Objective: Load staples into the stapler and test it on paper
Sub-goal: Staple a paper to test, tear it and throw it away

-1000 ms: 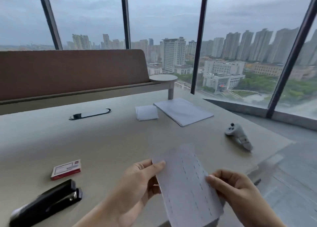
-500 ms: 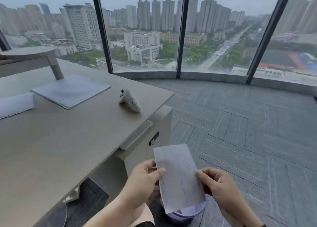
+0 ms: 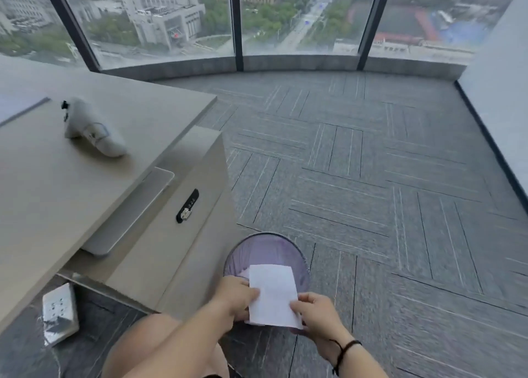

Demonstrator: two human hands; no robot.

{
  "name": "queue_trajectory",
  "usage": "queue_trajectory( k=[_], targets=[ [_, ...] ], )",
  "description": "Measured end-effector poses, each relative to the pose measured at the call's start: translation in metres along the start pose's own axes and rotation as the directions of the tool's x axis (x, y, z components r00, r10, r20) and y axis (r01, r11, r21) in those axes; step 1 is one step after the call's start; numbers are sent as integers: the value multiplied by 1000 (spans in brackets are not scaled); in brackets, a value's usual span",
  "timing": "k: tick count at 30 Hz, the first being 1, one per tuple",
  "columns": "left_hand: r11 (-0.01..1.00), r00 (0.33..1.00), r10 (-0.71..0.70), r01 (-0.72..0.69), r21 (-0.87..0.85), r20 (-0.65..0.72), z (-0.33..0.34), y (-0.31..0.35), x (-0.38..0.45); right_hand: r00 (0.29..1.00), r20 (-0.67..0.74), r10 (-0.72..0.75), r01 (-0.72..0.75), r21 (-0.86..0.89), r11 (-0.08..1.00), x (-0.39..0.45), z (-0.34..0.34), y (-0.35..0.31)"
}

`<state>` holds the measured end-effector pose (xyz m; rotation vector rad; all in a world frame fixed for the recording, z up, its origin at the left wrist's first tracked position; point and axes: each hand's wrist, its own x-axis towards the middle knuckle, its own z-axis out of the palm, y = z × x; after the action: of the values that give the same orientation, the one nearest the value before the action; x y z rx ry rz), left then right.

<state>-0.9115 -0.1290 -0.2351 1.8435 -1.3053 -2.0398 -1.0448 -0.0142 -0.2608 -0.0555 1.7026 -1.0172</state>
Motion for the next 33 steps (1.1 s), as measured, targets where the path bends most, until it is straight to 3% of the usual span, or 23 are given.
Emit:
queue_trajectory(
  k=[4,8,11,13,17,21,26,28,33],
  targets=[
    [989,990,-144,144,38,-1,-5,-12,36,984,-7,176,-175,48,983,38,16,15],
    [987,988,-152,153,56,-18,-8,-19,75,968,-27,249,-245,89,965,77,28,24],
    [987,998,-68,68,146,-7,-9,-33,116,969,-35,244,-238,121,964,104,35,23],
    [992,997,-66,69,108,-25,-10,-49,145,968,-44,249,-235,204,950,111,38,14],
    [993,995,-83,87,82,-49,-12,-27,121,966,-30,258,-238,298,924,124,38,6],
    [994,992,-108,109,18,-71,-18,-19,109,973,-26,229,-217,232,948,123,35,7],
    [998,998,-11,15,67,-54,-23,0,78,994,-27,110,-106,112,988,91,37,-5],
    [992,995,91,-87,94,-38,-24,10,56,1000,-8,26,-26,51,998,69,40,-22],
    [920,925,372,-357,160,-77,-41,55,-14,943,45,-329,332,-82,940,1,56,-74]
  ],
)
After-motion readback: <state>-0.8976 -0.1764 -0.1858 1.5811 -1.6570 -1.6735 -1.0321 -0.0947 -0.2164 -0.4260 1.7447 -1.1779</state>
